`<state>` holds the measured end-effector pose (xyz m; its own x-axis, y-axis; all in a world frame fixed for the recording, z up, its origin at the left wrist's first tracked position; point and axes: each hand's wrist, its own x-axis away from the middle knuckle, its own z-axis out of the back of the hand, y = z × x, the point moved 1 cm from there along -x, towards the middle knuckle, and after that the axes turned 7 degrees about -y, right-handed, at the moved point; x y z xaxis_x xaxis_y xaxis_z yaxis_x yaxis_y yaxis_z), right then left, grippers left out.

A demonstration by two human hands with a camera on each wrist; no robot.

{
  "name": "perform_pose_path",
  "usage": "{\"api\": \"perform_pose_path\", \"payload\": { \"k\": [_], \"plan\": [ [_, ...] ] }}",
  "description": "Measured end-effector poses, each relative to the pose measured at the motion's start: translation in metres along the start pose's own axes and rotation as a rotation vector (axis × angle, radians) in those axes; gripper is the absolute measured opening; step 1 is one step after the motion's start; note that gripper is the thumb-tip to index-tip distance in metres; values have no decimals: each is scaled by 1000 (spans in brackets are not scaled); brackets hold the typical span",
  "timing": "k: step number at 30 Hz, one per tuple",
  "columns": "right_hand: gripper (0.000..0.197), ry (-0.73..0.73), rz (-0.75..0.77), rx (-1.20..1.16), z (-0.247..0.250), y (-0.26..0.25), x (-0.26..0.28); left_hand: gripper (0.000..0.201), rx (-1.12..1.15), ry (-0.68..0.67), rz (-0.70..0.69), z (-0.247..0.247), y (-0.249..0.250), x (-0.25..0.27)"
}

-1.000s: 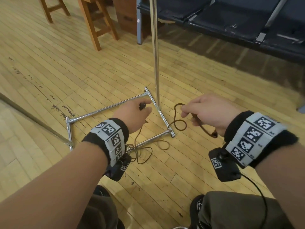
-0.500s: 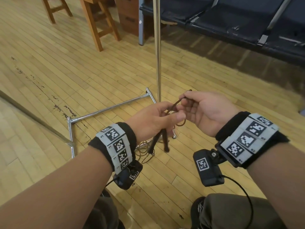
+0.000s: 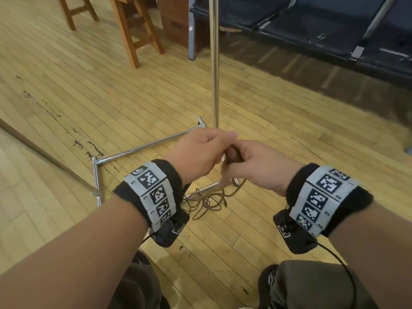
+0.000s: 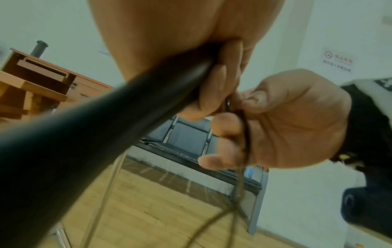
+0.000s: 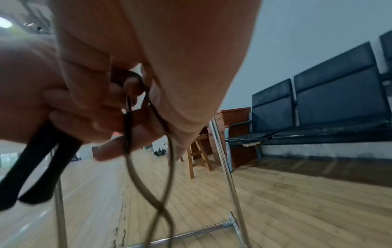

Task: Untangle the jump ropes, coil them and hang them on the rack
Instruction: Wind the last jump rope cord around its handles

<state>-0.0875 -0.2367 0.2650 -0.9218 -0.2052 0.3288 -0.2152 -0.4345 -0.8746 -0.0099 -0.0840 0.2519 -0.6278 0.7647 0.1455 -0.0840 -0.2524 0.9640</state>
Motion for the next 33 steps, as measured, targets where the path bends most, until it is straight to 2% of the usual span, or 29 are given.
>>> {"api": "perform_pose_path", "payload": {
  "k": [2, 4, 7, 9, 12, 13, 15, 17, 20, 22, 24, 26, 29, 33],
  "plan": [
    [9, -20, -51, -4, 0, 6, -1, 38, 54, 88, -10, 7, 1, 1],
    [13, -67, -173, 47, 4, 13, -1, 18, 103, 194, -41, 18, 4, 2],
    [19, -150, -437, 348, 7, 20, 0, 11, 254, 375, -86, 37, 8, 4],
    [22, -174, -538, 380, 4, 21, 1, 7, 403, 487, -99, 43, 10, 4],
    [21, -116, -437, 180, -3, 20, -2, 7, 611, 548, -129, 37, 12, 1],
    [17, -68, -360, 11, -7, 18, -4, 8, 658, 551, -136, 34, 12, -1],
    [20, 16, -213, -366, -13, 12, -5, 9, 739, 552, -139, 29, 13, -5],
    [24, 30, -130, -625, -20, 5, -7, 11, 817, 564, -136, 25, 14, -9],
    [39, 15, -139, -712, -31, -1, -8, 15, 910, 584, -155, 19, 15, -11],
    [48, 79, -183, -678, -33, -4, -9, 29, 932, 573, -160, 16, 14, -10],
    [45, 170, -197, -658, -32, -5, -9, 36, 841, 560, -176, 16, 10, -10],
    [39, 261, -201, -667, -27, -5, -10, 32, 635, 541, -182, 15, 8, -8],
    [34, 381, -220, -643, -13, -4, -8, 22, 311, 515, -117, 12, 3, -4],
    [35, 422, -242, -427, 5, 0, -4, 14, 11, 324, -66, 18, 1, 9]
  ]
}}
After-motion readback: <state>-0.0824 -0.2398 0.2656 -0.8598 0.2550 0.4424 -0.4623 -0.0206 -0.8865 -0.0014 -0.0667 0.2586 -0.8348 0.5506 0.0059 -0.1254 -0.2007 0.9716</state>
